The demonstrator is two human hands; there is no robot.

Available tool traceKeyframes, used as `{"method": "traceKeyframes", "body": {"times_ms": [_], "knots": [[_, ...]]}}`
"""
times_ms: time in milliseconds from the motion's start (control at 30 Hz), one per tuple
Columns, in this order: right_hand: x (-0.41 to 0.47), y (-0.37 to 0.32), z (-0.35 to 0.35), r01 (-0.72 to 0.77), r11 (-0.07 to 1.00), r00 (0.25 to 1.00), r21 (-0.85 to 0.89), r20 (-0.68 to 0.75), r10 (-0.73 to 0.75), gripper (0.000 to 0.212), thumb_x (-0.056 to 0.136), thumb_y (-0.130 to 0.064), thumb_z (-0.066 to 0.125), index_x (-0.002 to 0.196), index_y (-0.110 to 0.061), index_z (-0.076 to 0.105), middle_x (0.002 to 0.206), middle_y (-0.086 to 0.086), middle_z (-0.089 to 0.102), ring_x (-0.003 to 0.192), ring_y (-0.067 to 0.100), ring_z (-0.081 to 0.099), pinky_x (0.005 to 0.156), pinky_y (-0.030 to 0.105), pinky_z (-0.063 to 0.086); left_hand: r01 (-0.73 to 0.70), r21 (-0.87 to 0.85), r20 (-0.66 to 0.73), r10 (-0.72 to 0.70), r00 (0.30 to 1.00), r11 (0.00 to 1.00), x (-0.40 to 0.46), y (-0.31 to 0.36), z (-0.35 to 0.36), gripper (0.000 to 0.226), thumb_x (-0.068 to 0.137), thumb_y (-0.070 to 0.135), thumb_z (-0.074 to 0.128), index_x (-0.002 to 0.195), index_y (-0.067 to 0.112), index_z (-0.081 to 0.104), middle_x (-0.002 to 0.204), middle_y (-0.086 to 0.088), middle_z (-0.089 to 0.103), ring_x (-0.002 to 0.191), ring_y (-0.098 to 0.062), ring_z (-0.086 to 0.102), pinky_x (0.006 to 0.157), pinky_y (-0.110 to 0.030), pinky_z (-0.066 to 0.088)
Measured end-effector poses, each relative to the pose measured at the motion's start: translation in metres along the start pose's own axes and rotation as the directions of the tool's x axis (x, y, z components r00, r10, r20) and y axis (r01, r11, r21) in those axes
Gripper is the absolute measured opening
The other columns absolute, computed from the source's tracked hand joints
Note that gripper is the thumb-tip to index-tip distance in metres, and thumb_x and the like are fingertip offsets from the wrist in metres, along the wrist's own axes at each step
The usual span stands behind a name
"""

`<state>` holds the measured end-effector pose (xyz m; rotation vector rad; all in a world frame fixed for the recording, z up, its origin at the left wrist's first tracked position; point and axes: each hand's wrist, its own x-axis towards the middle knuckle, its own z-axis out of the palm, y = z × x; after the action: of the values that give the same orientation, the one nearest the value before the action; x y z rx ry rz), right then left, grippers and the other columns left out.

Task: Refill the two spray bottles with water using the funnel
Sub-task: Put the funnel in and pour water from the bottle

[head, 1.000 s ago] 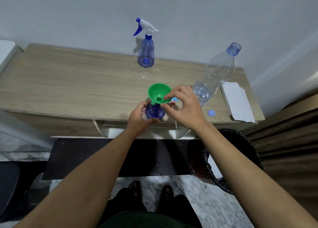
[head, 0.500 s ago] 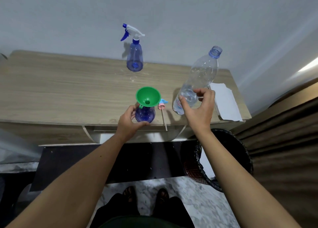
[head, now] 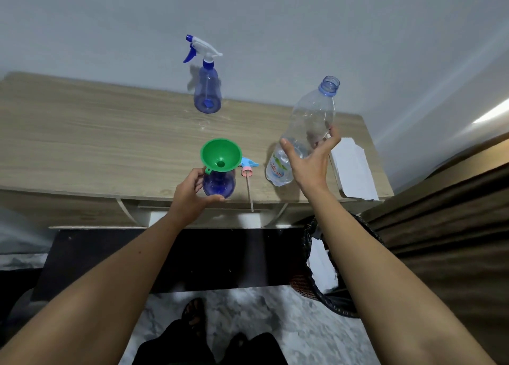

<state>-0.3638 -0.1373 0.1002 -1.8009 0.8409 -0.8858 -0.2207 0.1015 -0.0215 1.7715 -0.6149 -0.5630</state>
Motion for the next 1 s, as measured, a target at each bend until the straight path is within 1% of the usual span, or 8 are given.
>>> {"method": "traceKeyframes", "body": {"times_ms": [100, 267, 400, 567, 667, 767, 933, 1000], "knots": [[0.003, 0.004, 0.001, 0.013, 1.0, 1.0, 0.021, -0.005, -0.013, 0.094, 0.087, -0.034, 0.084, 0.153, -0.024, 0.017, 0.136, -0.016, 0.051, 0.133, 0.014, 0.058, 0.109, 0.039, 0.053, -0.006, -0.001, -0.023, 0.006, 1.0, 1.0, -0.001, -0.001, 0.001, 0.083, 0.059, 0.02, 0.101, 0.13, 0.013, 0.056, 0.129, -0.003, 0.07, 0.122, -0.013, 0.068, 0.106, -0.039, 0.057], [0.002, 0.005, -0.006, 0.049, 0.999, 0.999, 0.011, 0.014, -0.05, 0.09, 0.091, -0.037, 0.08, 0.155, -0.025, 0.018, 0.137, 0.008, 0.056, 0.129, 0.009, 0.059, 0.098, 0.011, 0.047, 0.021, -0.053, -0.036, -0.023, 0.999, 0.998, -0.002, -0.001, 0.001, 0.086, 0.057, 0.023, 0.101, 0.13, 0.012, 0.057, 0.129, -0.006, 0.071, 0.122, -0.016, 0.069, 0.107, -0.043, 0.057], [-0.008, 0.0, -0.013, 0.1, 0.995, 0.995, 0.024, 0.017, -0.101, 0.086, 0.092, -0.04, 0.08, 0.155, -0.032, 0.022, 0.146, 0.005, 0.053, 0.128, 0.013, 0.061, 0.104, 0.03, 0.053, 0.044, -0.065, -0.036, -0.047, 0.998, 0.997, -0.003, -0.002, 0.004, 0.087, 0.058, 0.018, 0.101, 0.132, 0.012, 0.056, 0.132, -0.006, 0.07, 0.124, -0.017, 0.068, 0.107, -0.043, 0.056], [-0.016, -0.014, -0.027, 0.123, 0.992, 0.991, 0.028, 0.043, -0.124, 0.084, 0.087, -0.045, 0.083, 0.151, -0.047, 0.029, 0.135, 0.007, 0.061, 0.114, 0.021, 0.069, 0.099, 0.041, 0.06, 0.074, -0.097, -0.048, -0.078, 0.996, 0.993, -0.003, 0.002, 0.005, 0.087, 0.056, 0.014, 0.102, 0.131, 0.019, 0.057, 0.133, -0.004, 0.07, 0.126, -0.015, 0.067, 0.111, -0.04, 0.053], [-0.022, -0.024, -0.034, 0.107, 0.994, 0.991, 0.004, 0.085, -0.107, 0.082, 0.086, -0.044, 0.084, 0.151, -0.041, 0.034, 0.121, 0.008, 0.065, 0.107, 0.018, 0.071, 0.092, 0.03, 0.06, 0.078, -0.09, -0.057, -0.084, 0.995, 0.993, -0.004, 0.002, 0.006, 0.082, 0.059, 0.009, 0.101, 0.126, 0.027, 0.057, 0.132, -0.004, 0.07, 0.126, -0.013, 0.066, 0.113, -0.039, 0.052], [-0.032, -0.034, -0.039, 0.085, 0.996, 0.986, 0.006, 0.143, -0.085, 0.078, 0.088, -0.042, 0.084, 0.152, -0.033, 0.04, 0.111, 0.007, 0.067, 0.101, 0.017, 0.072, 0.079, 0.018, 0.057, 0.079, -0.069, -0.06, -0.084, 0.995, 0.994, -0.003, 0.001, 0.008, 0.085, 0.059, 0.008, 0.101, 0.132, 0.016, 0.057, 0.132, -0.006, 0.07, 0.125, -0.013, 0.067, 0.114, -0.04, 0.051], [-0.051, -0.041, -0.052, 0.049, 0.999, 0.964, 0.01, 0.26, -0.05, 0.063, 0.088, -0.041, 0.083, 0.142, -0.039, 0.05, 0.095, -0.005, 0.067, 0.091, 0.014, 0.071, 0.083, 0.031, 0.062, 0.089, -0.044, -0.055, -0.091, 0.994, 0.995, -0.002, 0.0, 0.011, 0.09, 0.061, 0.008, 0.101, 0.137, 0.01, 0.054, 0.136, -0.01, 0.068, 0.128, -0.02, 0.066, 0.115, -0.044, 0.05], [-0.058, -0.044, -0.057, 0.043, 0.999, 0.943, -0.015, 0.33, -0.036, 0.062, 0.089, -0.041, 0.083, 0.142, -0.037, 0.051, 0.09, -0.013, 0.067, 0.088, 0.007, 0.07, 0.081, 0.028, 0.061, 0.081, -0.041, -0.065, -0.083, 0.994, 0.996, -0.003, -0.002, 0.011, 0.087, 0.061, 0.007, 0.101, 0.135, 0.01, 0.055, 0.134, -0.011, 0.069, 0.127, -0.022, 0.066, 0.115, -0.045, 0.05]]}}
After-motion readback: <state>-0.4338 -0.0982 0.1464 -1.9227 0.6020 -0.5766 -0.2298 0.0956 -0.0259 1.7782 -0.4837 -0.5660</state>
